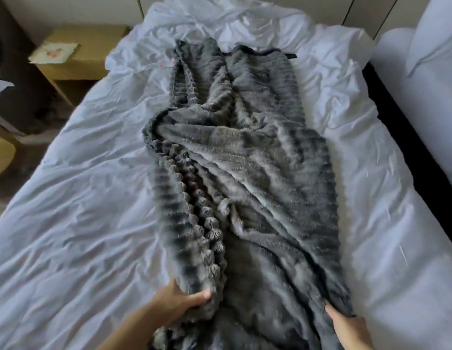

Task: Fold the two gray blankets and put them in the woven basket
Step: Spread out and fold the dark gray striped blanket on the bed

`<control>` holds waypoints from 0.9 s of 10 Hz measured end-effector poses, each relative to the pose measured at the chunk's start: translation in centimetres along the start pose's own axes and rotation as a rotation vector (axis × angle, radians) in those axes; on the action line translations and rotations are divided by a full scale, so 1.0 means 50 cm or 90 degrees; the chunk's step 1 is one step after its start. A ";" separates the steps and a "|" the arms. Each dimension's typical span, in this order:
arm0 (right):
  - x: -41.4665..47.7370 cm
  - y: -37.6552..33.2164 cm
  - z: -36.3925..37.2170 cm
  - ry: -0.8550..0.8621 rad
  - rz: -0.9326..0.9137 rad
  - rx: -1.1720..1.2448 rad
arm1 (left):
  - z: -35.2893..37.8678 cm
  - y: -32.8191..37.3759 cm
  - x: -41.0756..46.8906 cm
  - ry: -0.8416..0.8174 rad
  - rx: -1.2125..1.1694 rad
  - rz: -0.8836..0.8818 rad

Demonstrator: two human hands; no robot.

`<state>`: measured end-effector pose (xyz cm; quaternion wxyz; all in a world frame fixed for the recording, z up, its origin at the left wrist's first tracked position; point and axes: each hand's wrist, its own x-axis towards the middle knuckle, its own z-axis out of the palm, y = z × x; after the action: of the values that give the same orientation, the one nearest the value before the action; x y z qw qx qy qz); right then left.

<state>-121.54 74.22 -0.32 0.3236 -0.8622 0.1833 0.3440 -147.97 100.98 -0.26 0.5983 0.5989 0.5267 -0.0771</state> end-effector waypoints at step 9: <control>-0.056 0.177 -0.085 0.060 0.075 -0.134 | 0.065 -0.177 -0.128 0.233 0.277 -0.201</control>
<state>-126.23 65.16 0.20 0.2016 -0.8943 0.2111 0.3391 -155.42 92.56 -2.15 0.3322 0.6277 0.6830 -0.1708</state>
